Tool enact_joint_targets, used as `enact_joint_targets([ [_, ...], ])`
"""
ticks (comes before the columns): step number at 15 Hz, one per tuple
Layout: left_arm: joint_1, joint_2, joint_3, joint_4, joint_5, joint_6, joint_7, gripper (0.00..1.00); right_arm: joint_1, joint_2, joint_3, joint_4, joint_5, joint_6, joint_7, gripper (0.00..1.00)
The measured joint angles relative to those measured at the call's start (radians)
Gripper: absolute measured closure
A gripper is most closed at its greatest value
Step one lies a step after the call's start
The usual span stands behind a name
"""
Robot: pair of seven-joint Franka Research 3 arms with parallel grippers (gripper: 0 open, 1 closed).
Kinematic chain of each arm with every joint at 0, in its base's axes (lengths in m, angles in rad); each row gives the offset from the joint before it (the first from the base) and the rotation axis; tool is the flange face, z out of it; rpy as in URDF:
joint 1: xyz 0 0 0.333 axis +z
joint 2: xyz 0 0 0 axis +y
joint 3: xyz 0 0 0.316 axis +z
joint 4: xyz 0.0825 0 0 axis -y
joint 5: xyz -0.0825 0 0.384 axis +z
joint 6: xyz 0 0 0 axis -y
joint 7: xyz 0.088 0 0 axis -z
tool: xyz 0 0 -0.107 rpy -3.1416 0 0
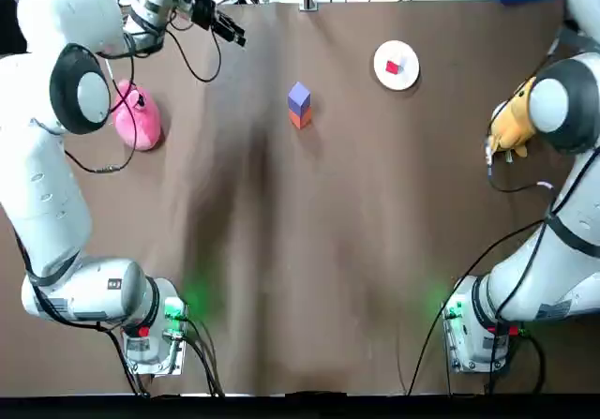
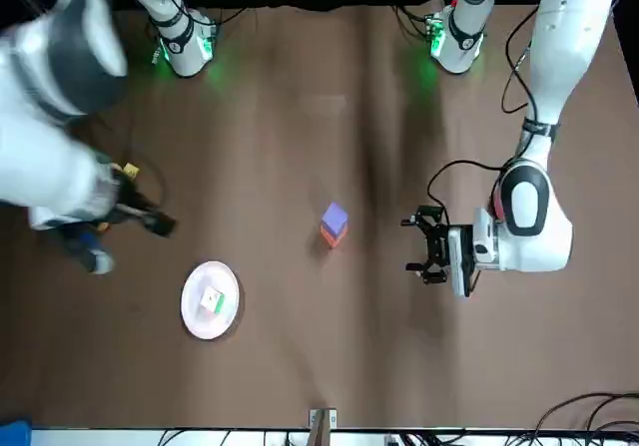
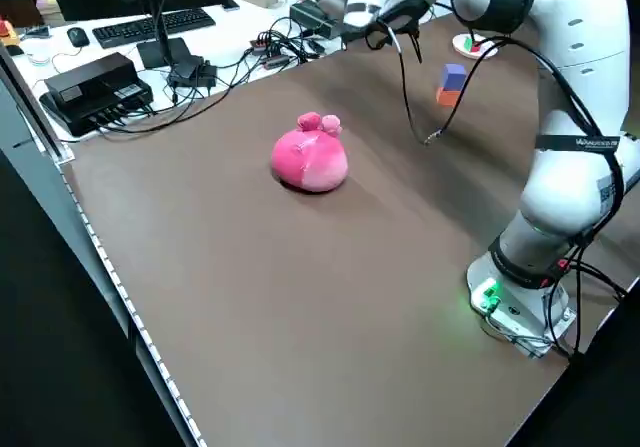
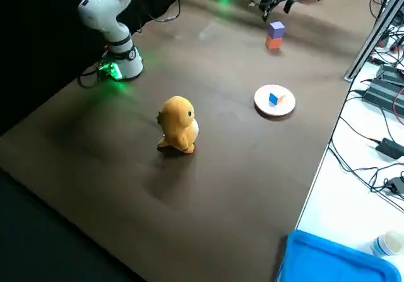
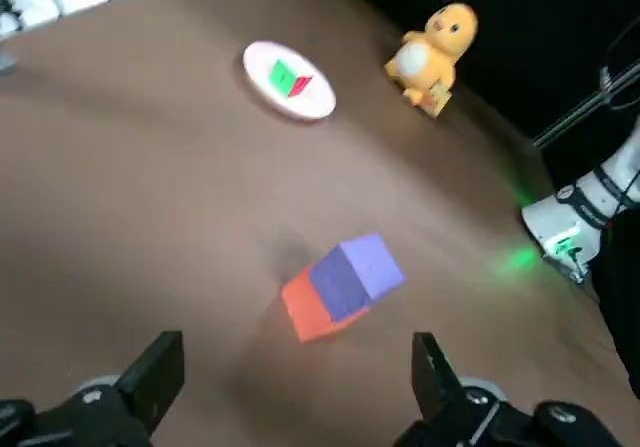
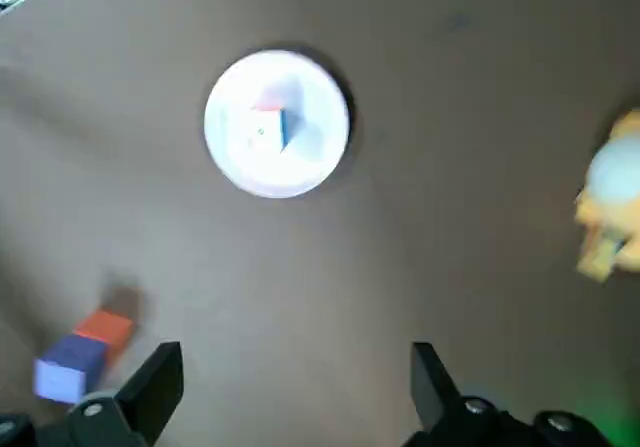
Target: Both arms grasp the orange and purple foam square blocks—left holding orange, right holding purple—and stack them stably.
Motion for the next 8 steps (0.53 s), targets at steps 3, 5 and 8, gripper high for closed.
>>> enact_joint_targets([
  [3, 0.013, -0.060, 0.002, 0.001, 0.083, -0.034, -0.172, 0.00, -0.107, -0.032, 0.000, 0.000, 0.000, -0.093, -0.277, 0.00],
  [5, 0.018, -0.099, 0.003, 0.001, 0.148, -0.062, -0.304, 0.00, -0.150, -0.060, 0.000, -0.002, 0.000, -0.141, -0.368, 0.00],
  [8, 0.019, -0.158, 0.003, 0.001, 0.261, -0.081, -0.544, 0.00, -0.166, -0.103, 0.003, -0.037, -0.033, -0.155, -0.398, 0.00],
])
